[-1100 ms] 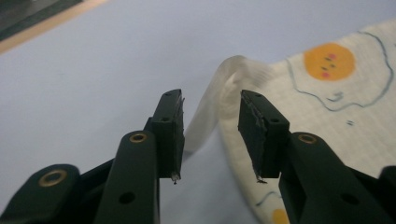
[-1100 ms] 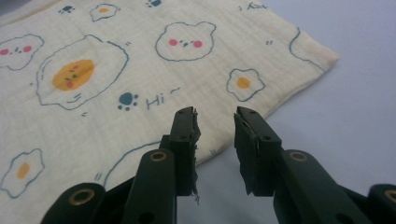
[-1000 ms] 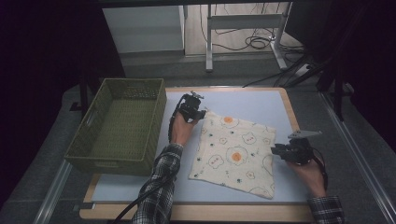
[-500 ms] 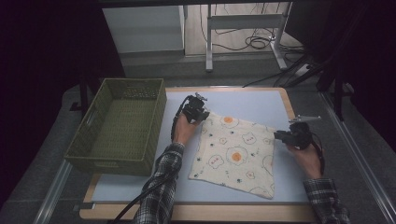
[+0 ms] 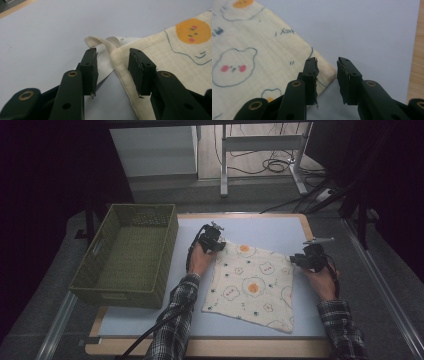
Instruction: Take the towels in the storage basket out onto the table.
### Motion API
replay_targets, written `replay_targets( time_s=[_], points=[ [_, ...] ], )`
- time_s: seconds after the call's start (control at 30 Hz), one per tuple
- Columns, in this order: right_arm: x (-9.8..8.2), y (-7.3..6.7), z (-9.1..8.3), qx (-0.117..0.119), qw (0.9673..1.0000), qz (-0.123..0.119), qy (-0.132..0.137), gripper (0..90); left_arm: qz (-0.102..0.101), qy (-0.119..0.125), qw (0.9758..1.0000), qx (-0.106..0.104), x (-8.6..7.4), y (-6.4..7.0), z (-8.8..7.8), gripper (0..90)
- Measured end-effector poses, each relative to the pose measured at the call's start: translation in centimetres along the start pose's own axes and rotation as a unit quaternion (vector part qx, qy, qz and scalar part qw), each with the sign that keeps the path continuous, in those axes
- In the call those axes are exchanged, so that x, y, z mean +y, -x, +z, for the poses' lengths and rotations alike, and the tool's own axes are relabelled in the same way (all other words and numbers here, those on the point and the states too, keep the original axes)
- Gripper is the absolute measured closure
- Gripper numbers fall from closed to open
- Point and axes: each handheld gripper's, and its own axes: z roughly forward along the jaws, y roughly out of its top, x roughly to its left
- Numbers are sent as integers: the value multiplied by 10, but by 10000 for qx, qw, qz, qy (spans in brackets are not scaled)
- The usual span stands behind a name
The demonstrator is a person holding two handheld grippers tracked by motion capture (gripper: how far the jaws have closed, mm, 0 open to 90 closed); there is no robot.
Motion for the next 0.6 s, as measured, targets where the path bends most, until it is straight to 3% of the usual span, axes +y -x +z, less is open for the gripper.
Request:
replay_targets(
  time_s=[0.07, 0.1, 0.2, 0.27, 0.3, 0.53, 0.6],
  points=[
    [0, -2, 4, -42, 9999, -63, -120, 692, -5, 20, 10000, -69, -1, 0, 0, 630],
    [0, -3, 4, -44, 9999, 2, -99, 755, -26, 45, 9997, -242, -1, 1, 1, 717],
    [1, -5, 5, 86, 9998, 70, -144, 850, -25, 34, 9994, -337, -1, 2, 1, 865],
    [2, -5, 5, 70, 9998, 47, -165, 855, 30, 14, 9995, -303, 0, 4, 1, 878],
    [4, -6, 5, 11, 9997, -58, -232, 860, 102, 20, 9998, -188, 1, 5, -1, 883],
    [18, -2, 4, -95, 9999, 1, -52, 862, -49, 311, 9995, -52, 6, -7, -16, 888],
    [32, -4, -1, -154, 9997, -4, 186, 862, -39, 495, 9987, 147, 13, -12, -31, 889]
  ],
)
